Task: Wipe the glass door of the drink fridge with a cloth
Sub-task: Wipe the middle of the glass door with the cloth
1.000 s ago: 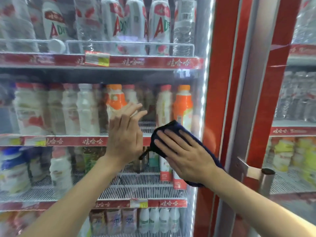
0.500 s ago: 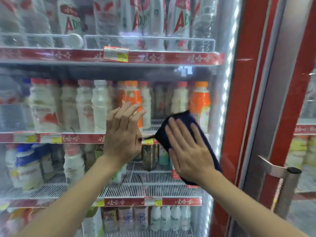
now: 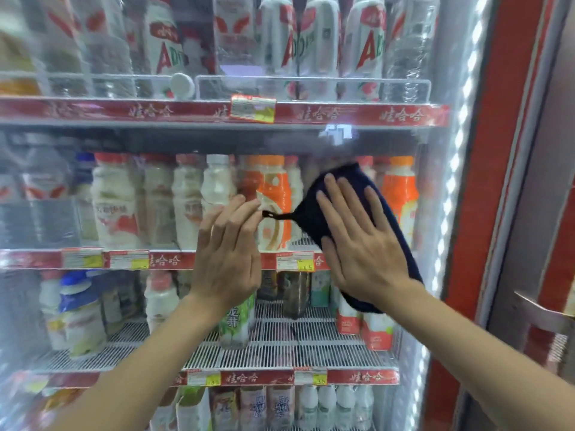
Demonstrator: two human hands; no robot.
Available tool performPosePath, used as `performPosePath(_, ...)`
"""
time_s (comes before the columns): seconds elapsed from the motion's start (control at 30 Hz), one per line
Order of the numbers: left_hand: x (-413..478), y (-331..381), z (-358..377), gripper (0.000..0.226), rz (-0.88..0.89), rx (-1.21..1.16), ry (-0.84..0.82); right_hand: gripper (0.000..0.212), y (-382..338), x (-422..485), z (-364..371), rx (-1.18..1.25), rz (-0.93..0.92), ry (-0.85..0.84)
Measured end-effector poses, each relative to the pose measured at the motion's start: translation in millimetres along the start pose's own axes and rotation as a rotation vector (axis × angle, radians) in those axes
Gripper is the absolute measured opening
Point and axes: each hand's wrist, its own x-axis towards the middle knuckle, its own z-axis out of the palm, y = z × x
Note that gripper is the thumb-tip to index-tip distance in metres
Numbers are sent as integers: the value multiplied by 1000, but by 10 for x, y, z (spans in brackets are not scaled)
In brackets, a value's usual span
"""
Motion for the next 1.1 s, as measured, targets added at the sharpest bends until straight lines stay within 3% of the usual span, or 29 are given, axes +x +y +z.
performPosePath(0.13,-9,-11,-37,51,5,-10,-22,63,-354,-346,145,-43,-54,-55)
performPosePath(0.27,-26,-62,-168,49,9,-85,-37,65,-337,-464,104,-110,-487,-249)
performPosePath(0.33,-84,-168,-248,48,17,-74,-40,64,-179,-198,17,-142,-583,-279)
performPosePath(0.5,-155,-334,-219,49,43,-18,-71,58,-25,558,-124,-92,-212,-97)
performPosePath(0.67,-200,-348,-137,45,60,23,-31,61,-306,304,37,-5,-40,-17)
performPosePath(0.77,-188,-354,-167,51,68,6,-33,62,-585,-61,151,-19,-118,-64)
performPosePath(0.9,-182,-471,-320,48,57,-27,-45,65,-580,-322,191,-51,-502,-222)
performPosePath(0.97,-192,-653,-415,47,-1,9,-35,63,-364,-75,122,-69,-600,-243)
performPosePath(1.1,-256,-986,-432,61,19,133,-81,56,-137,507,-19,-11,-328,-95)
